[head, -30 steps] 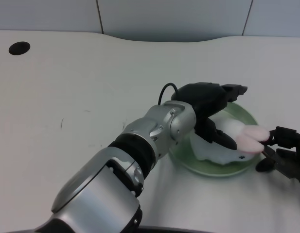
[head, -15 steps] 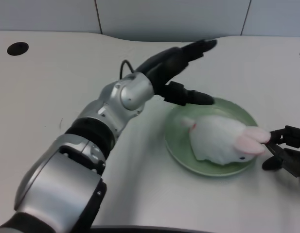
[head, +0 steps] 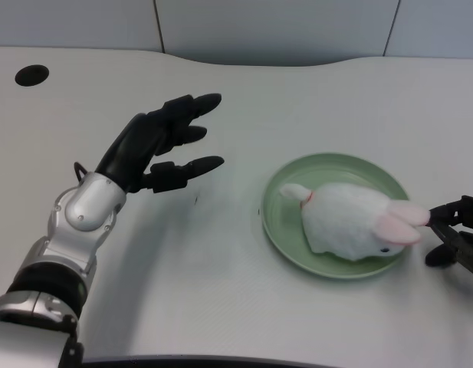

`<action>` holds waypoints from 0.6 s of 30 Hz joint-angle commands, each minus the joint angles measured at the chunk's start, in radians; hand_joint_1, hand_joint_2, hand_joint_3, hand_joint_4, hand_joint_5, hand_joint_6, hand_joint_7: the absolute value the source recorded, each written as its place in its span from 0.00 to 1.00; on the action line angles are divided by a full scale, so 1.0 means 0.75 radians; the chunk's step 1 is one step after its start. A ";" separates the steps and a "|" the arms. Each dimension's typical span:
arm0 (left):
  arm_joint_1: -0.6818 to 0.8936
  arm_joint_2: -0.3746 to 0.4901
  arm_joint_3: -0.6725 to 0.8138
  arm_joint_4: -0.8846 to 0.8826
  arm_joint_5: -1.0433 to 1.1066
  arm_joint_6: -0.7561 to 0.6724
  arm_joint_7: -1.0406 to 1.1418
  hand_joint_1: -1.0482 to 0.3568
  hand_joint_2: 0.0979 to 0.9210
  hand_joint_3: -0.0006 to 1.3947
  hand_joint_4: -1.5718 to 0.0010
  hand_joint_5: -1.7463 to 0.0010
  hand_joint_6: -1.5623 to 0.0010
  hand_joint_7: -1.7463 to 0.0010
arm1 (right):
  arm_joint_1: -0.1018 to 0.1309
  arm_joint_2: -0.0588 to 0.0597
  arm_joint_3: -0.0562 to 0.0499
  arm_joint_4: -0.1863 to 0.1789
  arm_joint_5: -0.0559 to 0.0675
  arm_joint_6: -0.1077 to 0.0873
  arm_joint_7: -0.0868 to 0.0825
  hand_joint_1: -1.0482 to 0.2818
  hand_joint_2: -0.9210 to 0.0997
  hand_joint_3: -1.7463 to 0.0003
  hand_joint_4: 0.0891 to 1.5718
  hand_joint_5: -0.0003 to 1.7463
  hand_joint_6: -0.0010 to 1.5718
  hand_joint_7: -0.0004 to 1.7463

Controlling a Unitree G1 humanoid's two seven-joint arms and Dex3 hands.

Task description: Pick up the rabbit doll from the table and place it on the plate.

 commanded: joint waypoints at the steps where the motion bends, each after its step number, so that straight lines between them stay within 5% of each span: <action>1: 0.019 0.015 0.015 -0.036 -0.021 -0.010 -0.020 0.29 1.00 0.17 0.75 0.55 0.65 0.97 | -0.005 -0.021 -0.013 0.035 0.009 -0.023 0.003 0.16 0.00 0.92 0.52 0.61 0.48 0.58; 6: 0.146 -0.006 0.084 -0.085 -0.108 -0.006 -0.035 0.29 1.00 0.17 0.75 0.53 0.65 0.97 | -0.008 -0.018 -0.017 0.051 0.009 -0.039 -0.006 0.16 0.00 0.92 0.52 0.61 0.47 0.58; 7: 0.240 -0.021 0.135 -0.120 -0.175 -0.003 -0.046 0.32 1.00 0.17 0.73 0.38 0.57 0.92 | -0.007 -0.015 -0.020 0.053 0.010 -0.043 -0.014 0.20 0.00 0.92 0.54 0.59 0.50 0.54; 9: 0.407 -0.037 0.183 -0.203 -0.261 0.022 -0.080 0.36 1.00 0.19 0.72 0.25 0.50 0.87 | -0.004 -0.009 -0.024 0.061 0.010 -0.055 -0.025 0.22 0.00 0.92 0.56 0.58 0.52 0.50; 13: 0.571 -0.040 0.178 -0.351 -0.294 0.087 -0.118 0.41 1.00 0.22 0.67 0.17 0.44 0.81 | 0.005 -0.004 -0.029 0.055 0.013 -0.067 -0.019 0.23 0.00 0.91 0.57 0.57 0.54 0.47; 18: 0.734 -0.036 0.180 -0.524 -0.311 0.210 -0.124 0.37 1.00 0.32 0.64 0.08 0.60 0.39 | 0.009 -0.012 -0.024 0.053 -0.001 -0.075 -0.026 0.22 0.00 0.91 0.56 0.56 0.54 0.46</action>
